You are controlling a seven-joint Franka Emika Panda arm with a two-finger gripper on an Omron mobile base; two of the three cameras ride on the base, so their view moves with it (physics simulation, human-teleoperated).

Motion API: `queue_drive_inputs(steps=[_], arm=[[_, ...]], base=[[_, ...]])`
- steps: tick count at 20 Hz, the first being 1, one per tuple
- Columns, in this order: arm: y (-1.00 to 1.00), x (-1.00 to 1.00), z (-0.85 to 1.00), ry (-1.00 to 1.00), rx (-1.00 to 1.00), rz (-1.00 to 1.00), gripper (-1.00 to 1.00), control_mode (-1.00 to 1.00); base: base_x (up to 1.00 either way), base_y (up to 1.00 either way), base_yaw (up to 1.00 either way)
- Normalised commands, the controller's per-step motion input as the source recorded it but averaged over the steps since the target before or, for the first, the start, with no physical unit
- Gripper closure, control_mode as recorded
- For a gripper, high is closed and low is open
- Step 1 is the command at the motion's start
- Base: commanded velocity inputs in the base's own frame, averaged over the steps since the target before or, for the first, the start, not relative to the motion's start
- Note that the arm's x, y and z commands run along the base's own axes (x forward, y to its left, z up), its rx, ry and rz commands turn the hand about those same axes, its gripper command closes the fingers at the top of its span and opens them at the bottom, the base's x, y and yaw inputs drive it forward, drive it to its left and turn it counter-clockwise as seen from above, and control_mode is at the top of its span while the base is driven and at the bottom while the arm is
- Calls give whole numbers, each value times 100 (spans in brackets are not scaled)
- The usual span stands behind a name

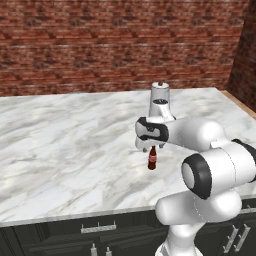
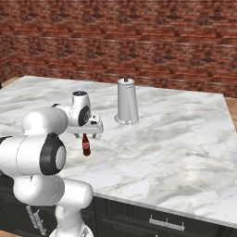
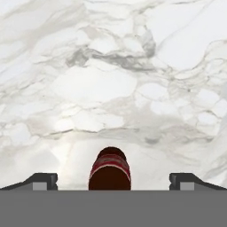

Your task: Place the large bottle from the dining counter next to the other large bottle outside the sink, and place the small bottle from the dining counter next to the other small bottle inside the sink.

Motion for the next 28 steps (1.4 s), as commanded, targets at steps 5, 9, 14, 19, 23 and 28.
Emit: queue_drive_inputs(steps=[5, 9, 14, 19, 23, 28], arm=[[0, -17, -4, 0, 0, 0, -100, -100], [0, -12, -5, 0, 0, 0, -100, -100], [0, 8, -11, 0, 0, 0, -100, -100], [0, 20, -11, -1, 0, 0, -100, -100], [0, 7, -10, 0, 0, 0, -100, -100], [4, 0, -12, 0, 0, 1, 100, -100]], base=[[0, 0, 0], [0, 0, 0], [0, 0, 0], [0, 0, 0], [0, 0, 0], [0, 0, 0]])
